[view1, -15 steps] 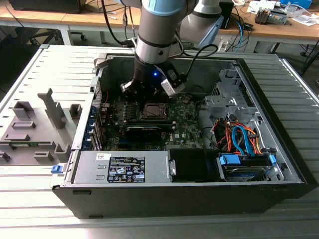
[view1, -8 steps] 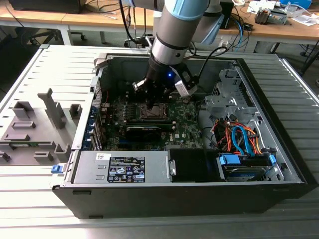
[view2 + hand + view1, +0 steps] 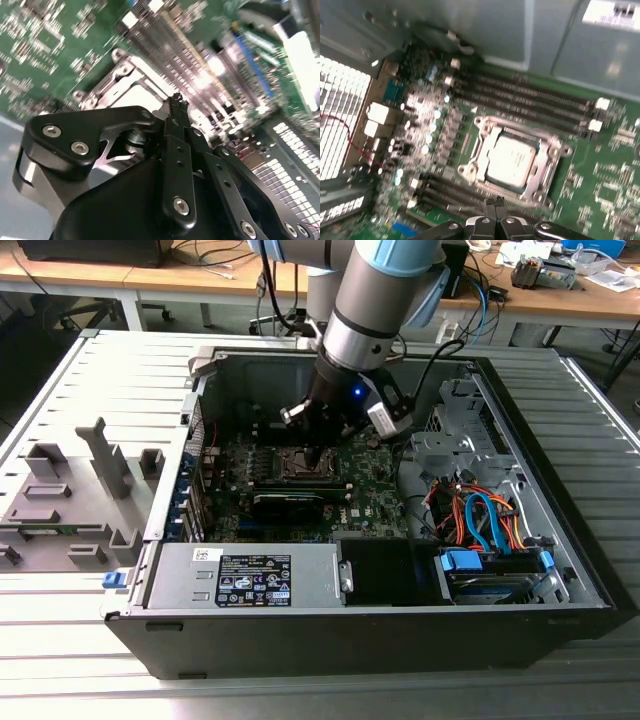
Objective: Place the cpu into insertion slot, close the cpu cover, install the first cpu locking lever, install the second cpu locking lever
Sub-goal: 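Install the second cpu locking lever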
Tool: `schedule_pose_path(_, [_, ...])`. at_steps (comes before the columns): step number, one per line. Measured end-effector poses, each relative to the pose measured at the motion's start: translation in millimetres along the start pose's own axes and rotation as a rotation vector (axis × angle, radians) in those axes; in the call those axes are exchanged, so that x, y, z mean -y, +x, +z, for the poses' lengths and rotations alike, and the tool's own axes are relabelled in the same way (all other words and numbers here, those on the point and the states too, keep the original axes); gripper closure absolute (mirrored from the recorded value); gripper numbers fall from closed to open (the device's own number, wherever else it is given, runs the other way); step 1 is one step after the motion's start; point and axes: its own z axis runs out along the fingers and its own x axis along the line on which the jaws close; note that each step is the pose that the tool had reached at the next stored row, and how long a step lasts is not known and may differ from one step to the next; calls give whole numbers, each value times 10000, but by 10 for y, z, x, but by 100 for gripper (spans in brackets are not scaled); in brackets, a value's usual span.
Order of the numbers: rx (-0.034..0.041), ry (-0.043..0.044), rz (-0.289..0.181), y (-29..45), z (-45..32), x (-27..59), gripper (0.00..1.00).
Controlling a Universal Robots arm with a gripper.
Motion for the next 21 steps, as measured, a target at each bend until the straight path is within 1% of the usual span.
schedule_pose_path(2, [-55, 130, 241, -1, -1, 0, 89])
schedule_pose_path(5, [-59, 134, 291, -1, -1, 0, 89])
schedule_pose_path(6, [-24, 144, 293, -2, 0, 0, 89])
schedule_pose_path(7, [65, 172, 298, -2, 1, 0, 89])
schedule_pose_path(8, [208, 215, 306, -2, 2, 0, 89])
schedule_pose_path(9, [297, 244, 311, -2, 1, 0, 89])
schedule_pose_path(10, [478, 299, 321, -2, 2, 0, 89])
schedule_pose_path(11, [674, 360, 331, -2, 2, 0, 89])
schedule_pose_path(12, [797, 397, 339, -2, 2, 0, 89])
schedule_pose_path(13, [936, 440, 347, -2, 2, 0, 89])
schedule_pose_path(14, [1095, 488, 356, -2, 3, 0, 89])
schedule_pose_path(16, [1377, 574, 371, -2, 3, 0, 89])
schedule_pose_path(17, [1490, 605, 376, -2, 3, 0, 89])
schedule_pose_path(18, [1532, 594, 375, -3, 4, 1, 89])
schedule_pose_path(21, [1623, 540, 368, -2, 3, 0, 89])
